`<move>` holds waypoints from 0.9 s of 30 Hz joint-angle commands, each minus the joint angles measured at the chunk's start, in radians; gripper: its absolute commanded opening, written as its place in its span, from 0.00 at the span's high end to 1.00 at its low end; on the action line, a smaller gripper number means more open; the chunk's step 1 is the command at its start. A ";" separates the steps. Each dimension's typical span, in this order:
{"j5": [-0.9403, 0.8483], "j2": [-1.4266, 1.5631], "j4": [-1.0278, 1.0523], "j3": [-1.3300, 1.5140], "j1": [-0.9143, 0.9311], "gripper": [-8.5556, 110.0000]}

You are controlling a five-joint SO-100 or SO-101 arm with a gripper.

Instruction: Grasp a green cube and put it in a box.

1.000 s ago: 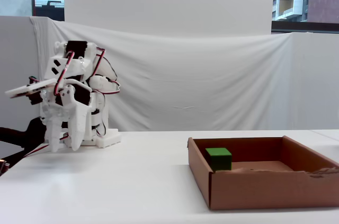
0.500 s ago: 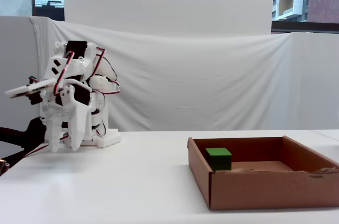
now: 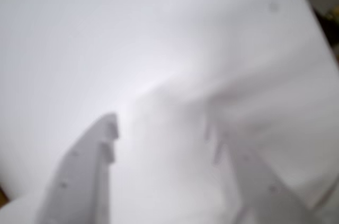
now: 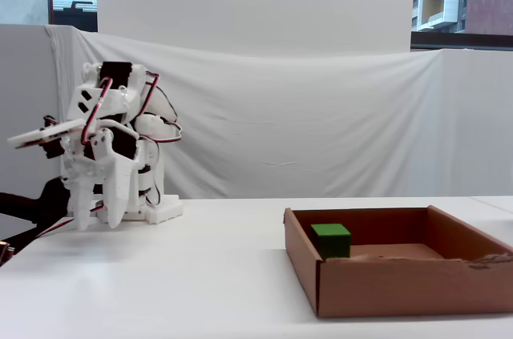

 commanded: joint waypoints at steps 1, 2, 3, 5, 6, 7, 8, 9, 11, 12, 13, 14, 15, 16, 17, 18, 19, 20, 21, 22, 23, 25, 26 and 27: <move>0.005 0.005 0.006 -0.006 -0.009 0.74; 0.005 0.005 0.006 -0.006 -0.009 0.74; 0.006 0.005 0.006 -0.006 -0.009 0.74; 0.006 0.005 0.006 -0.006 -0.009 0.74; 0.006 0.005 0.006 -0.006 -0.009 0.74; 0.006 0.005 0.006 -0.006 -0.009 0.74; 0.006 0.005 0.006 -0.006 -0.009 0.74; 0.008 0.005 0.006 -0.006 -0.009 0.74; 0.008 0.005 0.006 -0.006 -0.009 0.74; 0.009 0.005 0.006 -0.006 -0.009 0.74; 0.009 0.005 0.006 -0.006 -0.009 0.74; 0.009 0.005 0.006 -0.006 -0.009 0.74; 0.009 0.005 0.006 -0.006 -0.009 0.74; 0.009 0.005 0.006 -0.006 -0.009 0.74; 0.011 0.005 0.006 -0.006 -0.009 0.74; 0.011 0.005 0.006 -0.006 -0.009 0.74; 0.011 0.005 0.006 -0.006 -0.009 0.74; 0.011 0.005 0.006 -0.006 -0.009 0.74; 0.012 0.005 0.006 -0.006 -0.009 0.74; 0.012 0.005 0.006 -0.006 -0.009 0.74; 0.012 0.005 0.006 -0.006 -0.009 0.74; 0.014 0.005 0.006 -0.006 -0.009 0.74; 0.014 0.005 0.006 -0.006 -0.009 0.74; 0.015 0.005 0.006 -0.006 -0.009 0.74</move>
